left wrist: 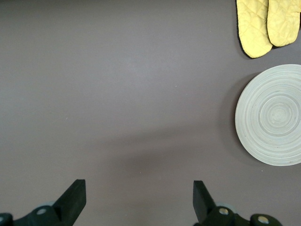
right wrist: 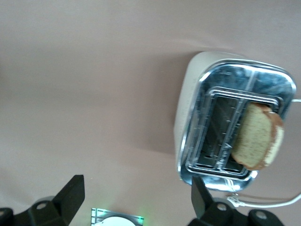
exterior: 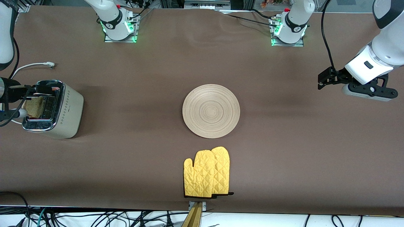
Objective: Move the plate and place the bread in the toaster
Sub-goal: 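Open the right gripper and raise it away from the toaster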
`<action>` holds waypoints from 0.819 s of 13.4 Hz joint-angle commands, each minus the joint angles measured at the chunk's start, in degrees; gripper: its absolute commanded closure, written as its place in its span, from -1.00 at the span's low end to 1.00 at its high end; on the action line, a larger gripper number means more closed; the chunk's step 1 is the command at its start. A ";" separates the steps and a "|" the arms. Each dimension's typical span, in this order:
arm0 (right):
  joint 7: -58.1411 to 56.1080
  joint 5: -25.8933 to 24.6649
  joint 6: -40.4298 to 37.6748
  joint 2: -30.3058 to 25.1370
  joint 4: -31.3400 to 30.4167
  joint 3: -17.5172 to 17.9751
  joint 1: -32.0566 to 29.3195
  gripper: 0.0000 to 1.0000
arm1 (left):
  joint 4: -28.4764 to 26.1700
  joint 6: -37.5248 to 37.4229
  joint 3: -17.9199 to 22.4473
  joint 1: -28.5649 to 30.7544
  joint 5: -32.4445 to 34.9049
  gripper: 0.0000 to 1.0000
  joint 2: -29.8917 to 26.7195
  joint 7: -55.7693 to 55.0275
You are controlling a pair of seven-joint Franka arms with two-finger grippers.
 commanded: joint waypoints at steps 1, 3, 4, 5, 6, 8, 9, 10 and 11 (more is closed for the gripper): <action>0.79 -1.86 3.72 -3.74 -4.26 5.68 -3.15 -1.00 | 2.23 -1.35 0.02 -0.21 -0.42 -1.00 1.10 0.25; 1.13 -4.31 5.66 -6.89 -5.84 5.95 -3.25 -1.00 | 2.23 -1.35 0.02 -0.21 -0.51 -1.00 1.10 0.25; 1.40 -4.67 6.63 -8.56 -6.37 5.95 -3.42 -1.00 | 2.23 -1.35 0.02 -0.21 -0.51 -1.00 1.10 0.25; 1.66 -4.42 7.94 -9.80 -6.81 5.95 -3.51 -1.00 | 2.23 -1.35 0.02 -0.13 -0.51 -1.00 1.10 0.25; 1.75 -3.80 8.65 -11.64 -6.99 5.86 -3.60 -1.00 | 2.23 -1.35 0.02 -0.13 -0.60 -1.00 1.10 0.25; 2.10 -3.71 8.40 -13.49 -8.30 5.86 -3.51 -1.00 | 2.23 -1.35 0.10 -0.13 -0.77 -1.00 1.10 0.25; 2.19 -3.71 8.74 -14.63 -9.44 5.95 -3.60 -1.00 | 2.23 -1.35 0.10 -0.13 -0.77 -1.00 1.10 0.25; 2.71 -3.28 8.14 -15.52 -10.67 5.95 -3.60 -1.00 | 2.23 -1.35 0.10 -0.13 -0.77 -1.00 1.10 0.25; 6.37 -2.92 8.13 -16.92 -12.42 5.95 -3.60 -1.00 | 2.23 -1.35 0.10 -0.13 -0.77 -1.00 1.10 0.25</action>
